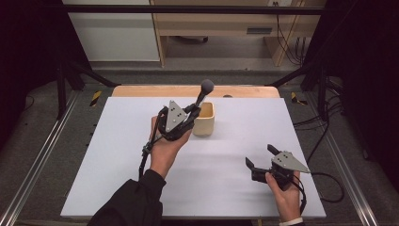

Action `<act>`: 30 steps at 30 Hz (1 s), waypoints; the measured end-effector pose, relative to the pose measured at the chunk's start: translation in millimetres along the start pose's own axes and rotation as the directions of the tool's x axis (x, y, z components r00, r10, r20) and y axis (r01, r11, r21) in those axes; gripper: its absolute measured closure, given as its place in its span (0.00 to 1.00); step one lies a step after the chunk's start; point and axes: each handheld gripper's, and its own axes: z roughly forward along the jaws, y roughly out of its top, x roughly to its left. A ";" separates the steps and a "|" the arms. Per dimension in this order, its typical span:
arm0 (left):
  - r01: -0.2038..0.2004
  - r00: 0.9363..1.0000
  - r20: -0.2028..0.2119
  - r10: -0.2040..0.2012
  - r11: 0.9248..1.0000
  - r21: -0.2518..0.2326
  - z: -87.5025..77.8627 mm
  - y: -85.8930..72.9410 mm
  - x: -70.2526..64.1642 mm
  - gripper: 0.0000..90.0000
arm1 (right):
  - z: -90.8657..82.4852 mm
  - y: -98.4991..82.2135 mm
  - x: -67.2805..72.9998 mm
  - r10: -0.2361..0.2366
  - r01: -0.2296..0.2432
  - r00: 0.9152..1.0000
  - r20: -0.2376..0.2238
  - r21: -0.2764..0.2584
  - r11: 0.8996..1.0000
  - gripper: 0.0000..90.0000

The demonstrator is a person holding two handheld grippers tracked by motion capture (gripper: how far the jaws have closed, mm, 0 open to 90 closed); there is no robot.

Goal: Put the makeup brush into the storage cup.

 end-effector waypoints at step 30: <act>0.104 0.994 -0.019 -0.105 0.994 -0.041 18.9 4.3 -1.2 0.83 | -0.5 -0.5 -1.3 0.002 -0.002 1.000 -0.001 -0.014 1.000 0.06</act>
